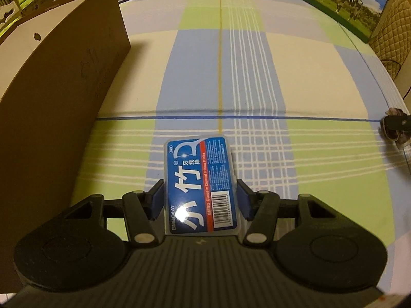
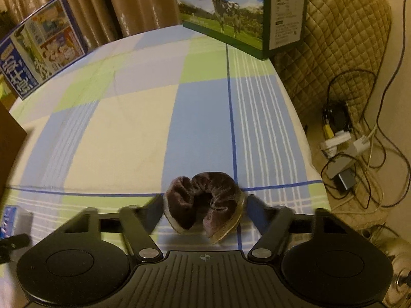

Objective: Organize objects
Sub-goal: 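Grasp the clear floss-pick case with the left gripper while the right gripper grasps the brown scrunchie, then lift the floss case and scrunchie and carry both over the brown box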

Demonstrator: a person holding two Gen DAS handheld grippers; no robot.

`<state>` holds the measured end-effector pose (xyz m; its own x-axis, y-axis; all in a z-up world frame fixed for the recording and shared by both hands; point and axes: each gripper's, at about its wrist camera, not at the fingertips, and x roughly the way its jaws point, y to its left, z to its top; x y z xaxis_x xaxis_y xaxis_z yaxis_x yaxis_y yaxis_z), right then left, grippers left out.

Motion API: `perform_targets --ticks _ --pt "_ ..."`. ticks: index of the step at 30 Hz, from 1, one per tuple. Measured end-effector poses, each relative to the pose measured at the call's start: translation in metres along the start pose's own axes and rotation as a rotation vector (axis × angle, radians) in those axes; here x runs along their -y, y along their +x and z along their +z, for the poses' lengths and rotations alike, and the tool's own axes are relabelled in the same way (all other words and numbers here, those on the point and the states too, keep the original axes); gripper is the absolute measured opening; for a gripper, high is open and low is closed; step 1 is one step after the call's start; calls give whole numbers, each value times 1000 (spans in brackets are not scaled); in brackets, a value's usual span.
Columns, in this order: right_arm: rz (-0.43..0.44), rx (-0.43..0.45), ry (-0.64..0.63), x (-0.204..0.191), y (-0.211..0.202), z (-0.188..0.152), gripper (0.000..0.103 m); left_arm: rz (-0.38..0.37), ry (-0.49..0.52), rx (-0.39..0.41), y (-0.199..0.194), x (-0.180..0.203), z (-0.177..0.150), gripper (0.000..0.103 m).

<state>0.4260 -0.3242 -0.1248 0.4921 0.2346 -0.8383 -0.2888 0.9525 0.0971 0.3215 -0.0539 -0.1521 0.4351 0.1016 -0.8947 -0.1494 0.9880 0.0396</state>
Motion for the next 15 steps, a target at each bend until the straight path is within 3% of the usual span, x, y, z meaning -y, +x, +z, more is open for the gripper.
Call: perform_targets --ticks 7,15 --pt "36 6 -75 -10 -6 -9 27 -21 6 2 1 -4 0 52" --pt "170 -25 -156 -47 -25 -42 25 -28 25 -1 -4 -2 -9 52"
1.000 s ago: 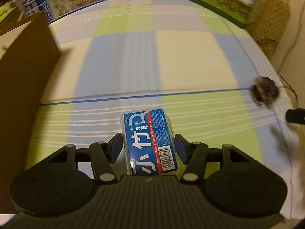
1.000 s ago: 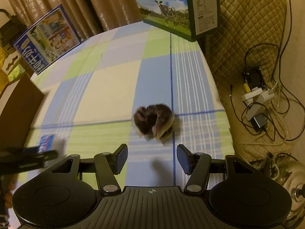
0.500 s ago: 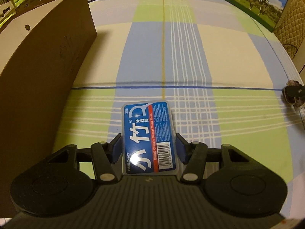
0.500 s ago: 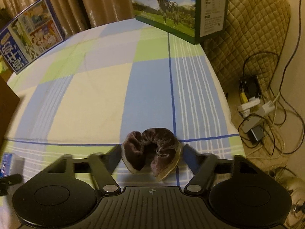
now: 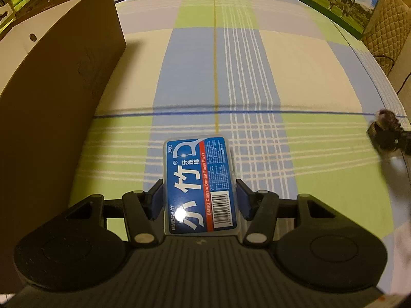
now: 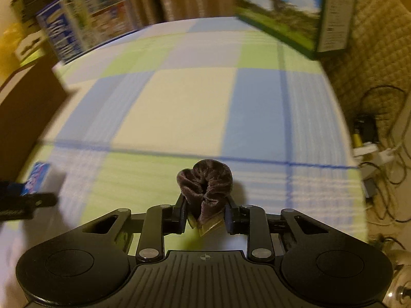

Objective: Organize objects
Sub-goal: 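Lift the floss case and scrunchie and carry both over the brown box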

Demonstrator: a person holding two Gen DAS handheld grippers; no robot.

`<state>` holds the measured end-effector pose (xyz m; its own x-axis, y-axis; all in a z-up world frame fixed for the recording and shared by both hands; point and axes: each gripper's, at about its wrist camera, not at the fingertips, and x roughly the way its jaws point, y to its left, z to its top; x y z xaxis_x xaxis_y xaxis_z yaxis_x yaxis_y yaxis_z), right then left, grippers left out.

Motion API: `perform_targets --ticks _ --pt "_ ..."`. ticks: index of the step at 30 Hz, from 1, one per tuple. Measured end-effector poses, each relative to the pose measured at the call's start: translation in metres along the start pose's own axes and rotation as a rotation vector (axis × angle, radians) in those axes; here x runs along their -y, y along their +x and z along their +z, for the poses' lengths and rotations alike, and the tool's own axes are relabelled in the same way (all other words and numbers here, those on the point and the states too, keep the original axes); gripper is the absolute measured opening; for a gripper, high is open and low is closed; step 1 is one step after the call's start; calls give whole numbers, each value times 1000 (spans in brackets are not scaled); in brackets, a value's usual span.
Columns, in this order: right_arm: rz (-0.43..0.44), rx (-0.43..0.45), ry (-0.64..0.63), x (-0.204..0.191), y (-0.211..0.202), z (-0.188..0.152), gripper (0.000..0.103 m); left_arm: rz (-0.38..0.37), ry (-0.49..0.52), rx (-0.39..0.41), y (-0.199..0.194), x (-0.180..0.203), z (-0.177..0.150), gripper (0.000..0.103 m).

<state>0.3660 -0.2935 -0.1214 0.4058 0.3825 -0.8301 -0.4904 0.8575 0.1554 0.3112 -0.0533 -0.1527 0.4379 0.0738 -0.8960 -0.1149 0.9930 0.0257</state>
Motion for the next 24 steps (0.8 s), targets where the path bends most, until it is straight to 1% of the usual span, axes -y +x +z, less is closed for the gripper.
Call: perform_targets --ticks 7,10,14,17,20,22,24 --pt "135 -33 -93 -46 -12 -25 25 -12 -1 -10 -18 -3 -32 52" --pt "191 -60 -134 -69 -15 -39 25 -12 -6 -19 -25 -5 -46 52" --pt "237 -99 -200 -95 -14 -54 25 -13 -15 -33 -34 -7 -63 52" --pt "262 -121 -260 -113 -13 -65 25 -16 -26 -43 -42 -11 -76 52" --pt "248 -117 -313 -127 -12 -71 28 -13 -35 -54 -48 -16 -87 52" --pt "233 -111 -326 -129 -12 -72 36 -10 -46 -60 -52 -20 -93 52" --pt "232 -115 -325 -129 -9 -72 42 -9 -53 -60 -53 -22 -96 52"
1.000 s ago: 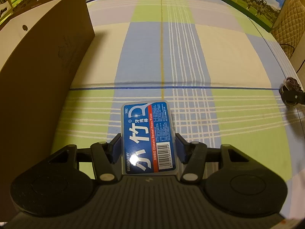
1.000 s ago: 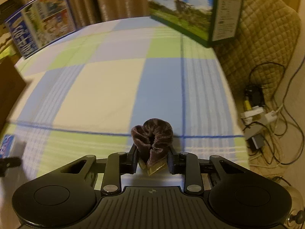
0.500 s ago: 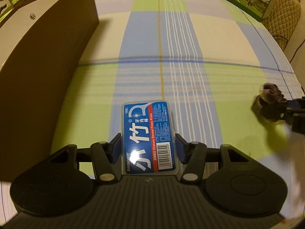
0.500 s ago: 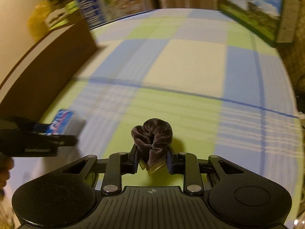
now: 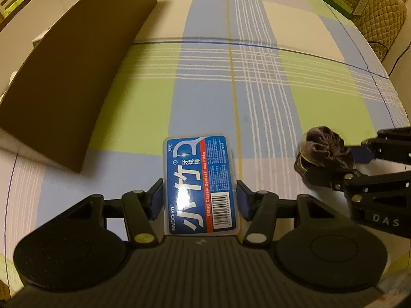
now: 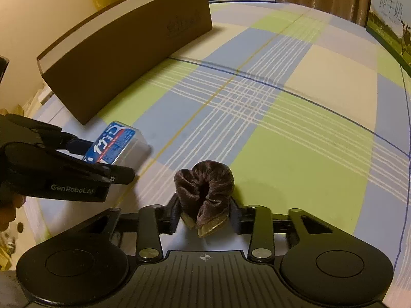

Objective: Organize objects
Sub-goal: 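Lift the floss case and scrunchie and carry both over the brown box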

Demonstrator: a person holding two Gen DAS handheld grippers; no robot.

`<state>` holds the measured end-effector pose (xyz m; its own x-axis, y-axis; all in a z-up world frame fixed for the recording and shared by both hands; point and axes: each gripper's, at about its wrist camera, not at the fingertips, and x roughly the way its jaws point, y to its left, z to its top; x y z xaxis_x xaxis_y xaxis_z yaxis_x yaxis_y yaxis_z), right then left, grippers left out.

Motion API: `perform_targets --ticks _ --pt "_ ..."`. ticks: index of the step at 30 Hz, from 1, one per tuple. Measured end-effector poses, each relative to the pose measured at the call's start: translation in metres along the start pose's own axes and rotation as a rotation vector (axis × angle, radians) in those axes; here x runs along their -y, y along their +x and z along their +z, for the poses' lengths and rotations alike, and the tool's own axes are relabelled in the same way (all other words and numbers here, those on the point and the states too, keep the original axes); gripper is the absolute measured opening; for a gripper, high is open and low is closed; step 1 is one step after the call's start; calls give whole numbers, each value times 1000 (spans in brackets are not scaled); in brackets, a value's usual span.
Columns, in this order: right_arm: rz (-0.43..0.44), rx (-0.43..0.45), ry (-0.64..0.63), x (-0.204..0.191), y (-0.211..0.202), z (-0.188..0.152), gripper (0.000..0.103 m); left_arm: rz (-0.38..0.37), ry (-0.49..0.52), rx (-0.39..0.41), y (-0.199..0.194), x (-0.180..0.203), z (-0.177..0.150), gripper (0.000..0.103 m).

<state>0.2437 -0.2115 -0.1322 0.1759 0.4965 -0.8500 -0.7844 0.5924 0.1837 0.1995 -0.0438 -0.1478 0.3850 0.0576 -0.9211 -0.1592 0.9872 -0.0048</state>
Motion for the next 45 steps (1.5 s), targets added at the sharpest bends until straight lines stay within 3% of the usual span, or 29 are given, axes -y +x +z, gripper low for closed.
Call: perform_targets --ticks 5,17,25,45 --pt "-31 1 11 1 5 2 46 0 -12 3 0 2 2 57" --pt "-59 10 45 -3 4 4 45 10 2 9 3 3 10 52" --pt "-56 7 43 -4 6 3 31 1 12 8 2 0 9 52" --pt "-9 77 53 -19 -17 22 26 -33 -1 42 -29 -13 11 52"
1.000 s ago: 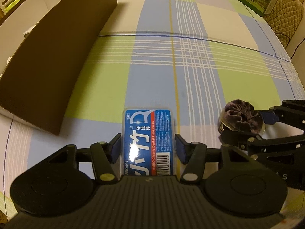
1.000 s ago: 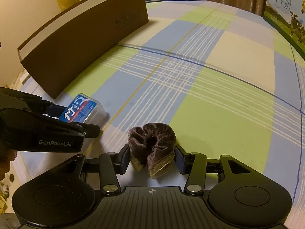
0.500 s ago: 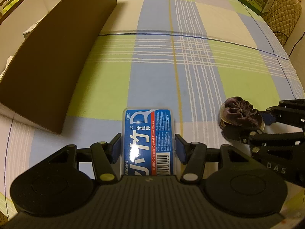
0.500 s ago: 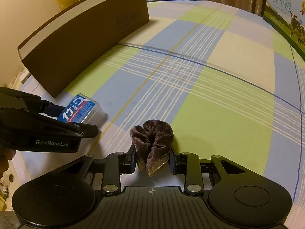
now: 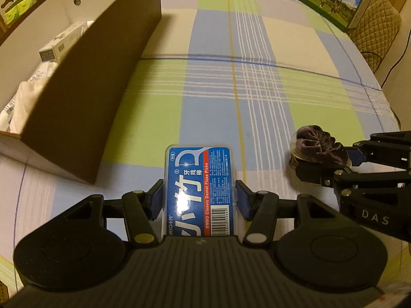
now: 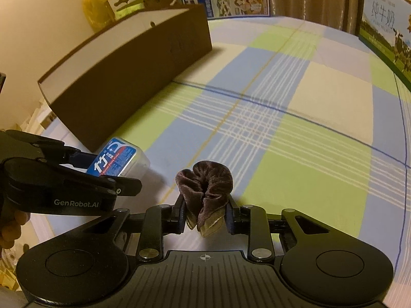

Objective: Organize objects
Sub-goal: 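Lift the floss case and scrunchie and carry both over the brown box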

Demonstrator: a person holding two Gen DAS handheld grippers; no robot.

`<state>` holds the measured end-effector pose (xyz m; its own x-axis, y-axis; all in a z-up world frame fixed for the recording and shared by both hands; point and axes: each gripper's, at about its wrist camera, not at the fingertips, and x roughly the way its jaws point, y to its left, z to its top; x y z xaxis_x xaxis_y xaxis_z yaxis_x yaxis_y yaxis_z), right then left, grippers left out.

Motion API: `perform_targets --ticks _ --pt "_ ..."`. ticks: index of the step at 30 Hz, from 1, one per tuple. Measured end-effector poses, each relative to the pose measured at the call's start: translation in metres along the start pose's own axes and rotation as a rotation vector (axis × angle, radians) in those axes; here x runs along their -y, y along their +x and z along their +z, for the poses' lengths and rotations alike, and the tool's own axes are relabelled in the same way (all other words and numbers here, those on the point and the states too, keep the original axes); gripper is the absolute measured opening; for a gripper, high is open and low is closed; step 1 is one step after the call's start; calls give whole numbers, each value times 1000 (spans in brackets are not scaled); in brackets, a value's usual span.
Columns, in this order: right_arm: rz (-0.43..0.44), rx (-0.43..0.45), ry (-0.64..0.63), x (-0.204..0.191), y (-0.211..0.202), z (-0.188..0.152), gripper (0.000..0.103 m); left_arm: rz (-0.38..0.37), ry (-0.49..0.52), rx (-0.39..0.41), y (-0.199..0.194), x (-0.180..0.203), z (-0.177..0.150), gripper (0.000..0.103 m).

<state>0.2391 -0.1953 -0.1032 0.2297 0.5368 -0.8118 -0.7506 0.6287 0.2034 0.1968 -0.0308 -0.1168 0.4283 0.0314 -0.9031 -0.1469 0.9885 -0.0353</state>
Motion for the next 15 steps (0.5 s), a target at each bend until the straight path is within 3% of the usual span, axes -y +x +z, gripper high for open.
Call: perform_targets --ticks 15 --pt "24 86 11 -26 -27 34 26 -21 -7 103 -54 -18 22 52"
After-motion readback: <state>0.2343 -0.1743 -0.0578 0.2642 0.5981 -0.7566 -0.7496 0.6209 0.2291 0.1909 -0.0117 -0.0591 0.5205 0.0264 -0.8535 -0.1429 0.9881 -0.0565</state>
